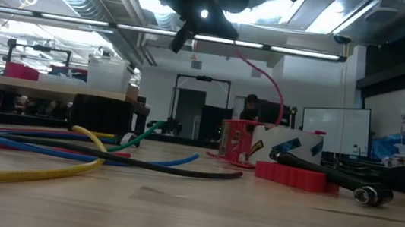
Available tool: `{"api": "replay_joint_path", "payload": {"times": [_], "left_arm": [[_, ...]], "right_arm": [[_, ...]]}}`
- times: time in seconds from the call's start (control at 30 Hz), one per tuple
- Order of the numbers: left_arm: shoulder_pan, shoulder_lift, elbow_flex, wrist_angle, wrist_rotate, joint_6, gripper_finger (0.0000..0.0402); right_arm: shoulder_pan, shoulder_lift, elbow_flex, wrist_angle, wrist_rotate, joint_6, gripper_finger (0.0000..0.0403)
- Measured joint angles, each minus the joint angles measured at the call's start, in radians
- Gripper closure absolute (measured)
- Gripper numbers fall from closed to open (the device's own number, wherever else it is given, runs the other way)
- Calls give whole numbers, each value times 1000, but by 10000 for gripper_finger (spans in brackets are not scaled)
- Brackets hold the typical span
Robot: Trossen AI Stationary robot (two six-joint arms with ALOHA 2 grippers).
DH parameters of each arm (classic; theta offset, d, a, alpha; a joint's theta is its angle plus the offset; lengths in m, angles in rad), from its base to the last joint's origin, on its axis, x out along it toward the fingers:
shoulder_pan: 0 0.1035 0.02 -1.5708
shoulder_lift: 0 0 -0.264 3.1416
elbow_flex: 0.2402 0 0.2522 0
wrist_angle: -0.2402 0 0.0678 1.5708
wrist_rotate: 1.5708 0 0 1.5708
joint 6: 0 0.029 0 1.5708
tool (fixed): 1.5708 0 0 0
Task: Coil cords
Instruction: Coil the red wire onto the spool
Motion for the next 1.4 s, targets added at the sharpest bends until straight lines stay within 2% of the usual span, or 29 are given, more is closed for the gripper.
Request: {"api": "replay_joint_path", "payload": {"times": [0.23, 0.5, 0.87, 1.07, 1.2, 1.4], "left_arm": [[2, 0, 0, 65, 63, 0, 401], [7, 0, 0, 65, 115, 0, 401], [56, 0, 0, 72, 305, -16, 401], [74, 0, 0, 72, 313, -47, 401], [81, 0, 0, 71, 315, -54, 401], [72, -1, 0, 55, 313, 62, 391]], "right_arm": [[0, 30, 2, -25, 5, -35, 400], [0, 53, 1, -80, -2, -84, 400], [0, 53, 1, -203, -30, -129, 400], [0, 53, 0, -247, -34, -129, 400], [0, 53, 0, -253, -88, -123, 400], [0, 53, 0, -235, -82, -97, 400]]}}
